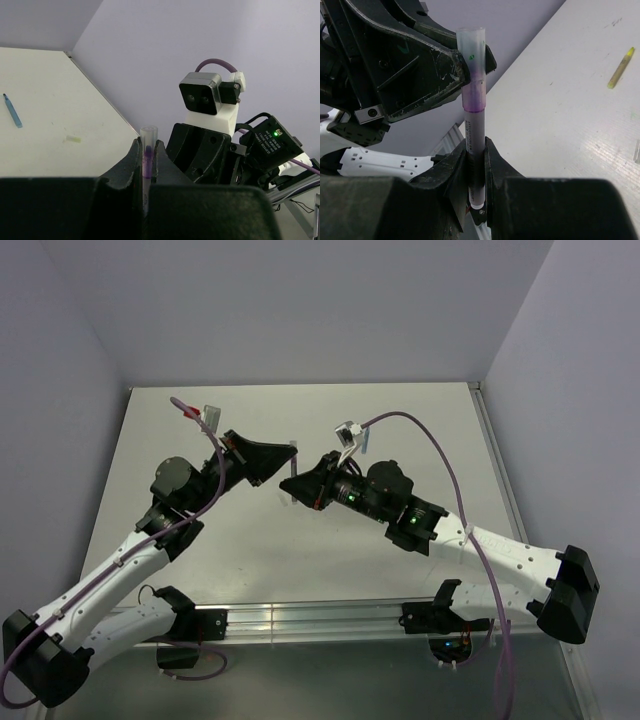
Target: Insert the pens into the pen caps
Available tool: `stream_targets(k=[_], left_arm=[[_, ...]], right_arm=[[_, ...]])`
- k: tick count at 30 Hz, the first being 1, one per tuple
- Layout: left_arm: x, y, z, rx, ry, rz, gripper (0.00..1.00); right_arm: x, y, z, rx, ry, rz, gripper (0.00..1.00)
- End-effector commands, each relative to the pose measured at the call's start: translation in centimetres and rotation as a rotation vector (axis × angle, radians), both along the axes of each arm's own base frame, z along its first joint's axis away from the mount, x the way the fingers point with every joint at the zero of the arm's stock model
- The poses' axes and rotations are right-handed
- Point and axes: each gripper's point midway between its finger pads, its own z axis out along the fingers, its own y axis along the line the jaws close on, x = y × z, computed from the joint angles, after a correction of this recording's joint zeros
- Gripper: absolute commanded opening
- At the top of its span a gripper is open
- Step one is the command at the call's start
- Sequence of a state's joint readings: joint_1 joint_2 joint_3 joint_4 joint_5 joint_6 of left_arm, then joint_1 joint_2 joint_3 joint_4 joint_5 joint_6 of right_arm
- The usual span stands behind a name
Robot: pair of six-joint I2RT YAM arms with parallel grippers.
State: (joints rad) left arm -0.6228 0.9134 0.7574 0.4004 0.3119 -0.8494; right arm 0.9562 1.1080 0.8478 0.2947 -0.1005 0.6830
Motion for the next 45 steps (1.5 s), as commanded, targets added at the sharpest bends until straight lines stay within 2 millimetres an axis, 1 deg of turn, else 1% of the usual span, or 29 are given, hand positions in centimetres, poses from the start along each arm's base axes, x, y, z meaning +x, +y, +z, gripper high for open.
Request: stream_targets(k=[1, 5, 9, 17, 21, 32, 38, 43, 45], left_arm=[[-2.0, -0.8, 0.1, 0.046, -0.019, -0.075, 0.0], [-2.5, -0.6, -0.7, 0.063, -0.01, -0.082, 0.0], [-3.2, -0.4, -1.0, 0.068, -0.027, -0.1, 0.0], [-4.3, -0.3, -1.1, 0.067, -0.074, -0.142, 0.0], [-4.3, -0.3, -1.7, 0.072, -0.064, -0.133, 0.0], [-4.3, -0.3, -2.5, 0.096, -0.061, -0.109, 0.0], [-4.4, -0.5, -2.7, 0.103, -0.063, -0.112, 0.0], [-4.5, -0.9, -3.5, 0.109, -0.044, -0.123, 0.0], [-4.5, -0.9, -3.4, 0.108, -0.045, -0.121, 0.0]], right_arm=[[1.4, -1.0, 4.8, 0.137, -0.095, -0.083, 0.0], [1.2, -1.2, 4.6, 0.121, -0.122, -0.077, 0.0], [1.1, -1.5, 4.7, 0.109, -0.151, -0.081, 0.0], [1.6, -1.3, 4.6, 0.086, -0.175, -0.089, 0.0], [1.8, -0.9, 4.4, 0.078, -0.172, -0.085, 0.0], [2.3, -0.6, 4.8, 0.078, -0.177, -0.075, 0.0], [2.7, -0.9, 5.5, 0.087, -0.185, -0.08, 0.0], [3.0, -1.0, 5.8, 0.093, -0.188, -0.077, 0.0], [3.1, -1.1, 6.1, 0.097, -0.19, -0.078, 0.0]])
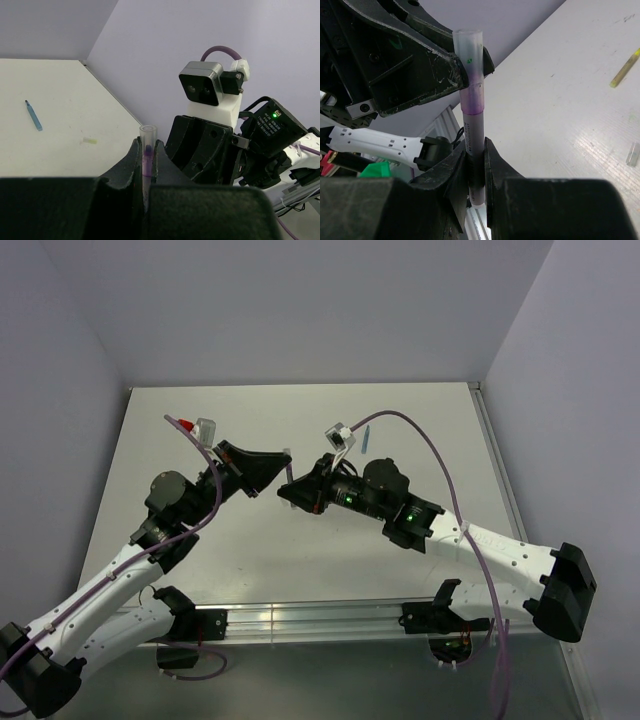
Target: Insert the pens into the pen caps
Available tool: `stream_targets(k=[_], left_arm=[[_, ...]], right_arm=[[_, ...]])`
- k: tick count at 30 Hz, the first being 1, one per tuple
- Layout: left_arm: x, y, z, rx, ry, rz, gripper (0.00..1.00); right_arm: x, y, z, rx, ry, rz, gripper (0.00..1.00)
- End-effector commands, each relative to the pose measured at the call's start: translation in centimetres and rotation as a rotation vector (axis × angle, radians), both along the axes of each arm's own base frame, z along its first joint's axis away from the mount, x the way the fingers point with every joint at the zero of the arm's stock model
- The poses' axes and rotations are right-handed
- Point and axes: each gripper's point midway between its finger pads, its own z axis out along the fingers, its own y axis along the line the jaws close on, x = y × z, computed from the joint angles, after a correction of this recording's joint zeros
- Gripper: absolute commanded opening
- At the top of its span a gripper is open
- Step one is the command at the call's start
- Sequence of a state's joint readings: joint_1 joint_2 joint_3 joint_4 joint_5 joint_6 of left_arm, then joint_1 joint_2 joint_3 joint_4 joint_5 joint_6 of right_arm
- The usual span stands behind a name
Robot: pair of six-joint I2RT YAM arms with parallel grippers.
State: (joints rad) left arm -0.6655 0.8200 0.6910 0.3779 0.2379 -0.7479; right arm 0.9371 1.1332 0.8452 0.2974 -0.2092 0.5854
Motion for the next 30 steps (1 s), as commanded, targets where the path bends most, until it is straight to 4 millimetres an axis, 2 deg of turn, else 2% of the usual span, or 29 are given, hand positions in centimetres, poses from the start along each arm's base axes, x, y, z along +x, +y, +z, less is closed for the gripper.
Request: stream_targets(k=[1, 30], left_arm=[[-3.3, -1.9, -2.4, 0.071, 0.028, -0.172, 0.0], [-4.8, -3.3, -4.1, 0.085, 0.061, -0.22, 0.0]], right_arm=[[3.8, -1.7, 7.3, 0.175, -0.116, -0.159, 0.0], [5.5, -2.5, 8.5, 0.191, -0.123, -0.182, 0.0]])
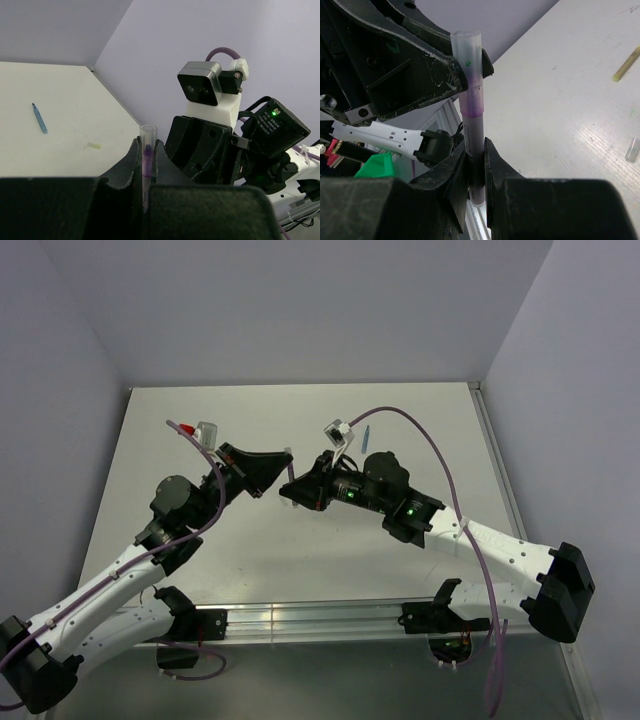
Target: Insert the pens into the pen caps
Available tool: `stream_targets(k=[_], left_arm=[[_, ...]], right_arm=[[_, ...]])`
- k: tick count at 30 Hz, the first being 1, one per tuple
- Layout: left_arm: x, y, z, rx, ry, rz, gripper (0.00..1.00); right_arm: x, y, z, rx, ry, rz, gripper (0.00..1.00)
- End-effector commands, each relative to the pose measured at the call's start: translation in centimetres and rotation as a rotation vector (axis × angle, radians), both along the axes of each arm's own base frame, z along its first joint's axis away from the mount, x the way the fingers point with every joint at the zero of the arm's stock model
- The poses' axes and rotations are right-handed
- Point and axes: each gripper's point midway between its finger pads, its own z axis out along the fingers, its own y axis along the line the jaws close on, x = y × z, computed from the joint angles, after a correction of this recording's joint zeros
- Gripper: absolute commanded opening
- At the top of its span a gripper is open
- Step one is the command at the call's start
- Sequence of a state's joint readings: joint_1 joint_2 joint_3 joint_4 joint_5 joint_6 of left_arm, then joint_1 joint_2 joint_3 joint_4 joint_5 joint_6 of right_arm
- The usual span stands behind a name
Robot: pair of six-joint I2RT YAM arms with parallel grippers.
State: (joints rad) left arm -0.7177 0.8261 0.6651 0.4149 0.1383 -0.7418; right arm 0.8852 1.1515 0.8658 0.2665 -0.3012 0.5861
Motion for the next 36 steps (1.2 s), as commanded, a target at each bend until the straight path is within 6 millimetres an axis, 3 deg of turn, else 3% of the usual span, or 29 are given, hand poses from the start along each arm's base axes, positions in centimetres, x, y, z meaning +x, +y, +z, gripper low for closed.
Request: stream_targets(k=[1, 36], left_arm=[[-5.0, -3.0, -3.7, 0.101, 0.053, -0.262, 0.0], [-6.5, -3.6, -5.6, 0.132, 0.081, -0.283, 0.0]], right_arm=[[5.0, -2.2, 9.0, 0.213, -0.141, -0.219, 0.0], [6.3, -3.4, 10.3, 0.232, -0.148, -0.24, 0.0]])
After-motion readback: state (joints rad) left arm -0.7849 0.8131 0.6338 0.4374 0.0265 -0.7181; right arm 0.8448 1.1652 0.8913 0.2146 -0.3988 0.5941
